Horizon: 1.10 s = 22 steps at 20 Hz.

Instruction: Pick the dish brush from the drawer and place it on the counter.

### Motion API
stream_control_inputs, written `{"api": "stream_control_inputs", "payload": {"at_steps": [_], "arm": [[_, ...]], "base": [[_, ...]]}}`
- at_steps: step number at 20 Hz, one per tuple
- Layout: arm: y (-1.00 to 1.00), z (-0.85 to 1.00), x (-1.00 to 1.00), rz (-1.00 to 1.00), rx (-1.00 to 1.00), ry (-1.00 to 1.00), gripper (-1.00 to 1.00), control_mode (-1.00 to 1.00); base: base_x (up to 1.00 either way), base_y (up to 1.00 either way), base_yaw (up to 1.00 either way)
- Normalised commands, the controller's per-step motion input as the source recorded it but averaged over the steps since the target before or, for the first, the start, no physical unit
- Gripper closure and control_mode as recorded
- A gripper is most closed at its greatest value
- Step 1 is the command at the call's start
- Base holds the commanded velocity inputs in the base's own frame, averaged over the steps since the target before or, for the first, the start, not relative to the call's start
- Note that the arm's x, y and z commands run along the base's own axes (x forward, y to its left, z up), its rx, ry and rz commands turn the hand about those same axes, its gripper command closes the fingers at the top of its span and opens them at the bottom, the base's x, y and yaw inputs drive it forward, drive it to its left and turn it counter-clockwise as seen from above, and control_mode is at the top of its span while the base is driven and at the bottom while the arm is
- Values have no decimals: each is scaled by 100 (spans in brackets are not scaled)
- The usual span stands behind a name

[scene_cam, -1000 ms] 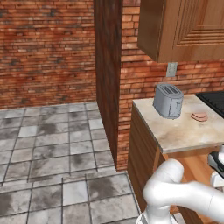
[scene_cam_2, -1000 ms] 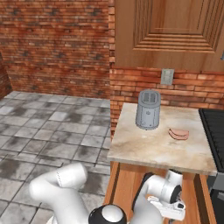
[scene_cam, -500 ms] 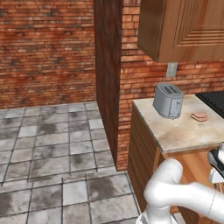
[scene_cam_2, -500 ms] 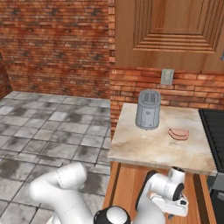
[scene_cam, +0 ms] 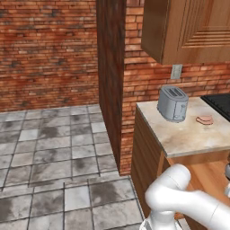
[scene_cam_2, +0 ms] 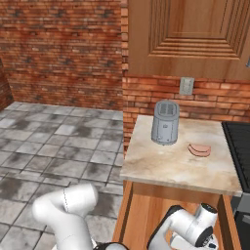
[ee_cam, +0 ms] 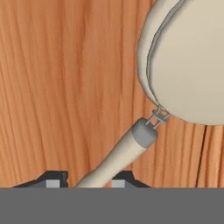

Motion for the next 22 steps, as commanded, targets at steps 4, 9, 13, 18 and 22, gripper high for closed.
{"api": "stream_control_inputs", "payload": {"at_steps": [4, 9, 13, 18, 22], "arm": [[34, -92, -35, -13, 0, -7, 100, -100], [8, -10, -12, -10, 10, -6, 100, -100], [-11, 95, -2, -9, 26, 0, 100, -100], [-1, 100, 0, -11, 10, 0, 100, -100], [7, 100, 8, -16, 0, -1, 100, -100]], "base": [[0, 0, 0], [0, 0, 0], [0, 0, 0], [0, 0, 0], [0, 0, 0]]}}
